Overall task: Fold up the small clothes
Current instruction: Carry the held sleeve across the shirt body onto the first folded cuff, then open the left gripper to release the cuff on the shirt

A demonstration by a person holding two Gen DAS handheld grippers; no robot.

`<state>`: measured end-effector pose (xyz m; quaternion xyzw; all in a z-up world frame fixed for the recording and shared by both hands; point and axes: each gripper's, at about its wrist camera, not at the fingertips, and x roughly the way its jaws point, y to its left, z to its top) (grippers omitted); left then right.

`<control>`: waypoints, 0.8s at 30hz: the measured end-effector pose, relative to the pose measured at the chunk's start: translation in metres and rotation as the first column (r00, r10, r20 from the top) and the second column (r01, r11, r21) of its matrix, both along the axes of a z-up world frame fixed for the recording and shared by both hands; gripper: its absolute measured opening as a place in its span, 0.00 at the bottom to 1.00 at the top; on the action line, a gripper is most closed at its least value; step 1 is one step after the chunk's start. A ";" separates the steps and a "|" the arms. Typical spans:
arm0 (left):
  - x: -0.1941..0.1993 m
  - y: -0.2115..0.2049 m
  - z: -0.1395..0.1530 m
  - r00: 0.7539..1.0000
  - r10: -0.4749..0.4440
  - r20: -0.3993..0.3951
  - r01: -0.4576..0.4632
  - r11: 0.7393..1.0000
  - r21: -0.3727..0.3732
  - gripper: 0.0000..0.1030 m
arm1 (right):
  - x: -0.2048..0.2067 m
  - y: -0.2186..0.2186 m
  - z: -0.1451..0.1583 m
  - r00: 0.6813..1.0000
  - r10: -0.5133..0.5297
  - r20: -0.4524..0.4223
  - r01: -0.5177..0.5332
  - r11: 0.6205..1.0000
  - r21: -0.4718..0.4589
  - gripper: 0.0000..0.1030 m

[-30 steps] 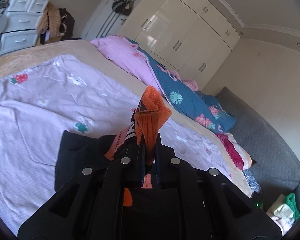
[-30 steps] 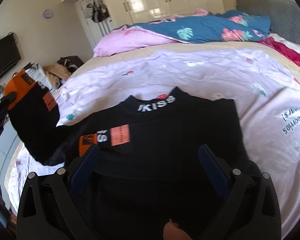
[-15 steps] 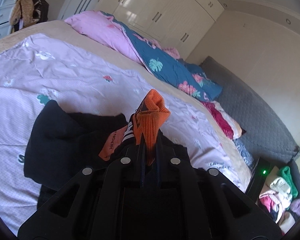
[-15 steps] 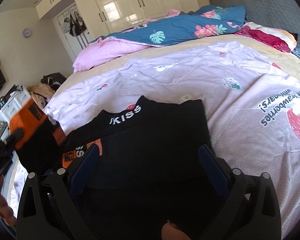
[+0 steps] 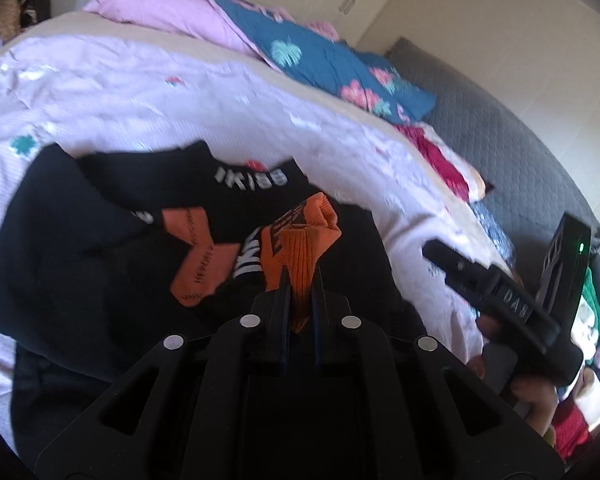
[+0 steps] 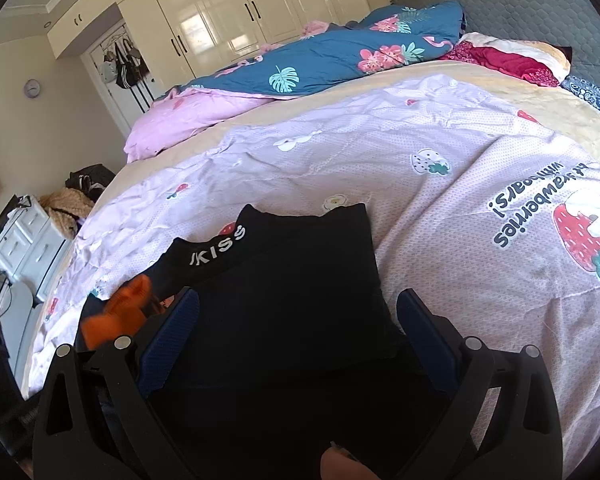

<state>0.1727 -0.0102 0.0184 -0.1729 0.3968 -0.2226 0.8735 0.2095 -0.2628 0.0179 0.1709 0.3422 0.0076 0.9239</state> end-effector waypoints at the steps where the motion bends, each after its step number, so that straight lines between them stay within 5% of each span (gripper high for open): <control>1: 0.002 -0.002 -0.003 1.000 -0.020 -0.017 0.020 1.000 -0.006 0.06 | 0.000 0.000 -0.001 1.000 0.000 -0.003 0.000 1.000 -0.005 0.96; 6: 0.004 -0.002 -0.007 0.997 -0.060 -0.042 0.059 0.998 -0.023 0.39 | 0.005 0.008 -0.008 0.999 0.041 -0.037 -0.041 0.999 -0.024 0.94; 12: 0.004 0.038 0.015 0.994 0.100 0.042 -0.102 0.992 0.067 0.69 | 0.018 0.049 -0.037 0.964 0.212 -0.160 -0.220 0.975 -0.031 0.77; 15: 0.007 0.065 0.018 0.977 0.205 0.058 -0.210 0.970 0.118 0.76 | 0.020 0.070 -0.049 0.943 0.268 -0.195 -0.282 0.958 -0.045 0.72; 21: 0.009 0.124 0.021 0.933 0.359 0.033 -0.360 0.930 0.077 0.83 | 0.020 0.095 -0.064 0.930 0.297 -0.216 -0.320 0.944 -0.081 0.56; 24: 0.008 0.150 0.022 0.909 0.417 0.024 -0.418 0.907 0.057 0.86 | 0.018 0.098 -0.062 0.927 0.319 -0.196 -0.337 0.939 -0.065 0.31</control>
